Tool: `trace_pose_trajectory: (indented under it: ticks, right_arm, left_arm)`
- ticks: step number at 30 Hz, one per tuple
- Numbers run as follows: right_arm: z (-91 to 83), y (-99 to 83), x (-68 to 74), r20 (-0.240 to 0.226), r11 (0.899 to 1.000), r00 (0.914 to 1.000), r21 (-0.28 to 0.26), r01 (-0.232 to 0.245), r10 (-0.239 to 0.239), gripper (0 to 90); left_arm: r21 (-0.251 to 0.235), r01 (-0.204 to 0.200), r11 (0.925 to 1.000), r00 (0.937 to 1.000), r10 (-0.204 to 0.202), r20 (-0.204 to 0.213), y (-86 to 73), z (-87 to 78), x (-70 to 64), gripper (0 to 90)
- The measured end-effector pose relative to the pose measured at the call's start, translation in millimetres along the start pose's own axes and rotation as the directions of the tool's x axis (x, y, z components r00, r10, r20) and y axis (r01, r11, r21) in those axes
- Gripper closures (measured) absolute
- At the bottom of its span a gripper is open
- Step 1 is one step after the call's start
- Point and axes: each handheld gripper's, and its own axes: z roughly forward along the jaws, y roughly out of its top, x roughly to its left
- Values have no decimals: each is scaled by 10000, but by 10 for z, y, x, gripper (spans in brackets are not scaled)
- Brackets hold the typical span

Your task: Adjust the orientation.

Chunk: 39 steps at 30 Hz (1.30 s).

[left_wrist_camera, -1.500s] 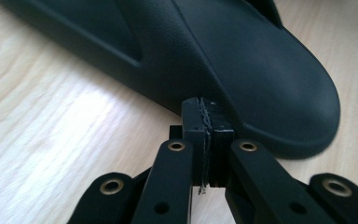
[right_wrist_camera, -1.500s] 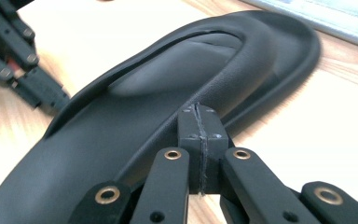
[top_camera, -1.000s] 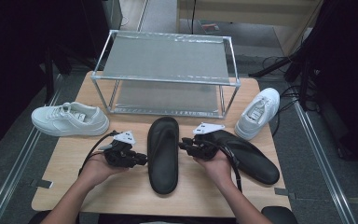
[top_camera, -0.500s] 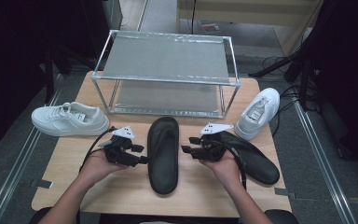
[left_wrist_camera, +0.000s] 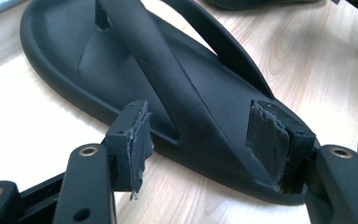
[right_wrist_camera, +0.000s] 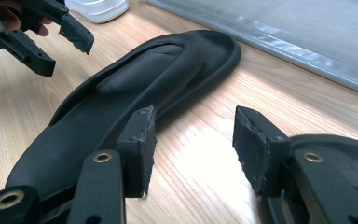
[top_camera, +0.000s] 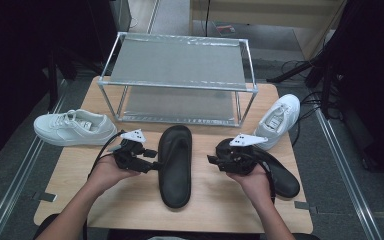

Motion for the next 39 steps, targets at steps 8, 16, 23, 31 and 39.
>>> trace_pose_trajectory:
  ticks: [8, 16, 23, 31, 39]
  right_arm:
    - [-202, -69, -100, 302, 9994, 9990, -116, -314, 318, 509]
    - [-359, -150, -147, 652, 9998, 9977, -45, -179, 182, 512]
    - [-568, -257, -238, 1030, 9989, 9936, -105, -457, 465, 513]
    - [-783, -415, -352, 1442, 9987, 9883, 85, -511, 493, 516]
    - [-739, -489, -511, 1183, 9981, 9911, -41, -616, 616, 550]
  left_arm:
    - [111, -191, 9998, 9998, 191, -65, 88, 43, 23, 392]
    - [58, -264, 9996, 9997, 264, 4, 173, 90, 52, 392]
    - [265, -423, 9988, 9991, 424, -36, 241, 168, 76, 389]
    - [239, -441, 9987, 9990, 441, 13, 272, 205, 87, 387]
    - [278, -484, 9984, 9987, 487, -115, 272, 215, 88, 385]
